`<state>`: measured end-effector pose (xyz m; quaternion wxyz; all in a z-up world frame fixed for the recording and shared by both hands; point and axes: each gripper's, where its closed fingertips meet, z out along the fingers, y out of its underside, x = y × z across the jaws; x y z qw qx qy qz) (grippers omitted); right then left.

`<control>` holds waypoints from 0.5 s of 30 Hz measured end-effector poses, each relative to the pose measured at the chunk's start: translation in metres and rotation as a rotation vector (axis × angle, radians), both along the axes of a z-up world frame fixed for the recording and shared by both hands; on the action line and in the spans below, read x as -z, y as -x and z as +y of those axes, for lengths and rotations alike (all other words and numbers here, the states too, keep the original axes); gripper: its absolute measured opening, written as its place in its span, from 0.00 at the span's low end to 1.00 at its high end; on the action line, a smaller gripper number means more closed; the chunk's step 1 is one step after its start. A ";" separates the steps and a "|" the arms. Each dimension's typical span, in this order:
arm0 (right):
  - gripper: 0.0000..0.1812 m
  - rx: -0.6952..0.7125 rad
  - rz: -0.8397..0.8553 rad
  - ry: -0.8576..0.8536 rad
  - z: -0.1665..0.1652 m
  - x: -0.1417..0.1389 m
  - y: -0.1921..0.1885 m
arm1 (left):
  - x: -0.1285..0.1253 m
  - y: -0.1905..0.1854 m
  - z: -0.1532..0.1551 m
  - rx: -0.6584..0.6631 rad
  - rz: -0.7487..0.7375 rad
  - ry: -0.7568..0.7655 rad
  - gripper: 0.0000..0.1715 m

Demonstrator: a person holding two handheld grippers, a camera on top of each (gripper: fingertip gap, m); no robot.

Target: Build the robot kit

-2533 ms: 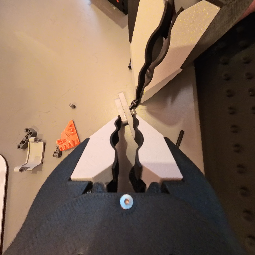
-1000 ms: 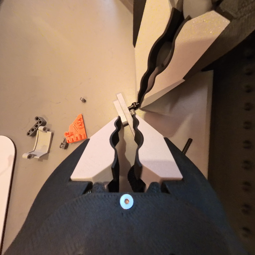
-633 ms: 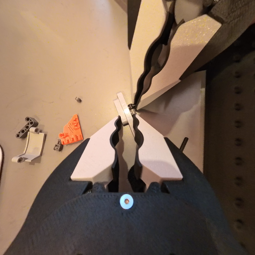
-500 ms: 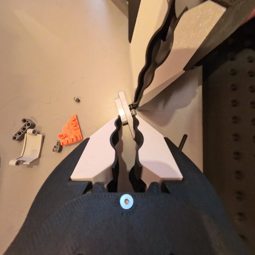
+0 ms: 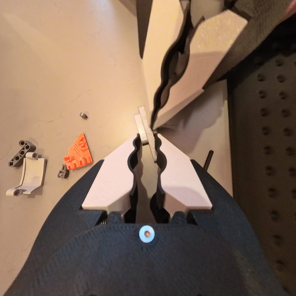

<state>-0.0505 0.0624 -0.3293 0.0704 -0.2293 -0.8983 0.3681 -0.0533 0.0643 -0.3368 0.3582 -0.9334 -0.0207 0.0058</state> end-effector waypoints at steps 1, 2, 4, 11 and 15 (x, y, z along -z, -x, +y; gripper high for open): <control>0.00 -0.010 0.020 -0.015 -0.001 0.000 -0.001 | 0.000 0.000 0.000 -0.002 -0.002 -0.001 0.09; 0.00 -0.013 0.032 -0.027 -0.001 0.000 0.000 | 0.000 0.000 0.000 -0.002 0.001 -0.002 0.10; 0.00 0.018 0.010 0.012 0.003 -0.003 0.002 | 0.000 0.000 0.000 0.004 0.010 -0.002 0.09; 0.00 0.018 -0.012 0.032 0.008 -0.018 -0.001 | 0.000 0.000 -0.003 0.018 -0.009 -0.007 0.10; 0.02 -0.122 -0.075 0.056 -0.011 -0.024 -0.040 | -0.001 -0.003 -0.009 0.045 -0.024 0.008 0.10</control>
